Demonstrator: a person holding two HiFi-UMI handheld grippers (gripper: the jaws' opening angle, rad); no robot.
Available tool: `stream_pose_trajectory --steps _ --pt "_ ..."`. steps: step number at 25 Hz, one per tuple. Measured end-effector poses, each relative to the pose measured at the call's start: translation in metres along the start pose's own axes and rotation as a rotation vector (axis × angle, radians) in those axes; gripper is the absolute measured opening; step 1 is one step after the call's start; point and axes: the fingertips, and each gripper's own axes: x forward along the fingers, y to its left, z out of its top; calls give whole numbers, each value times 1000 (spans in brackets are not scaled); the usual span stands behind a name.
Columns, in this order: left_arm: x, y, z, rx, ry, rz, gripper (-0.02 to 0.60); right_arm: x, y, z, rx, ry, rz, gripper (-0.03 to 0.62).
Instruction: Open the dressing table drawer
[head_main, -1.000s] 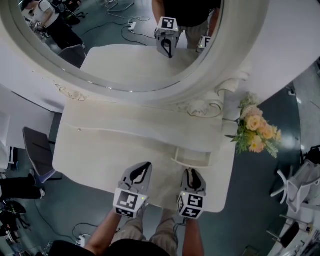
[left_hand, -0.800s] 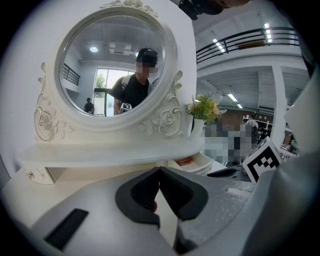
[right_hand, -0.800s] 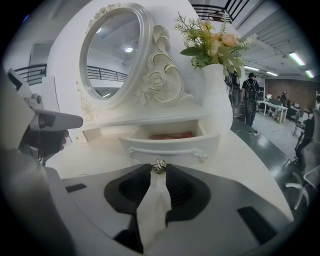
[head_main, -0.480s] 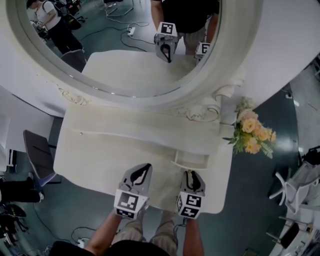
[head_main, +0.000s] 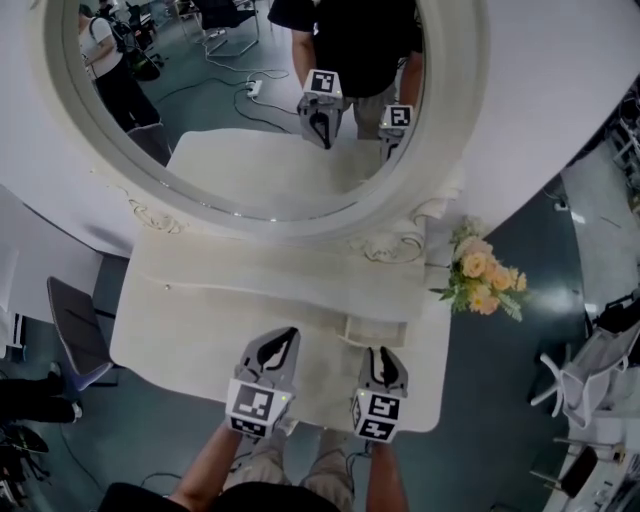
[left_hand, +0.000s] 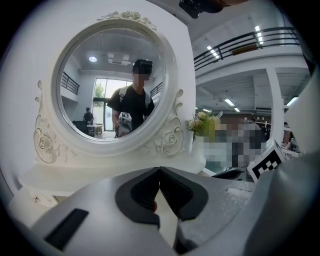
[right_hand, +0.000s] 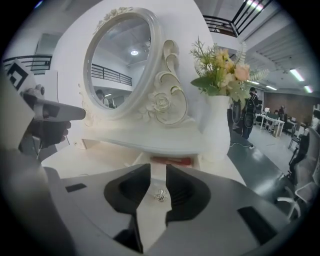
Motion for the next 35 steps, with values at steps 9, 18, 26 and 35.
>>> stream_pose_trajectory --steps 9,18,26,35 --pt "-19 13 49 34 -91 -4 4 -23 10 74 -35 -126 -29 86" --pt "-57 23 97 67 -187 0 4 -70 35 144 -80 -263 -38 59" --pt "-91 32 121 93 -245 3 3 -110 66 172 -105 -343 -28 37" --pt "-112 34 128 109 -274 -15 3 -138 92 184 -117 -396 -30 9"
